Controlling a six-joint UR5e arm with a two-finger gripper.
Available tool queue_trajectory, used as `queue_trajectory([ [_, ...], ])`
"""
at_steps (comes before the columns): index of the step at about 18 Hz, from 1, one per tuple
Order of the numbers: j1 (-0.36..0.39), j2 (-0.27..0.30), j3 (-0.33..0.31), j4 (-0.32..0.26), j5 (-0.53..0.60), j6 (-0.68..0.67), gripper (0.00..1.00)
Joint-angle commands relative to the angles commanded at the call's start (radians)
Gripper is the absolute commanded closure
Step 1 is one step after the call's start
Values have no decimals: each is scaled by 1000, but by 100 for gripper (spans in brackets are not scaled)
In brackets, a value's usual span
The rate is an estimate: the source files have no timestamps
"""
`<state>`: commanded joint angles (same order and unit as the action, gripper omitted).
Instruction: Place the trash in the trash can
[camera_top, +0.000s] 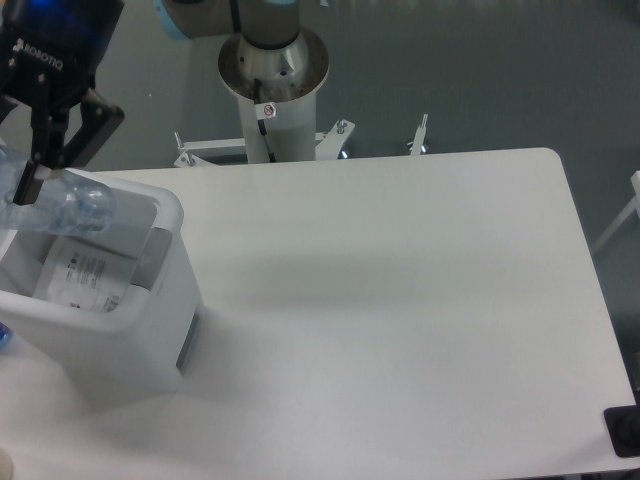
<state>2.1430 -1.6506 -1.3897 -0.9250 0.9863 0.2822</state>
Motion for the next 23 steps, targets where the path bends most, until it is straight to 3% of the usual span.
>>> queue_trajectory([
  [2,-5,0,-21,0,2,5,13],
  [3,-9,2,-32,2,2,15,1],
  [11,-14,20,-121,0,6,72,0],
  [16,164,23,-143,-2,8,104,0],
  [23,374,9,-156,-3,38,303,0],
])
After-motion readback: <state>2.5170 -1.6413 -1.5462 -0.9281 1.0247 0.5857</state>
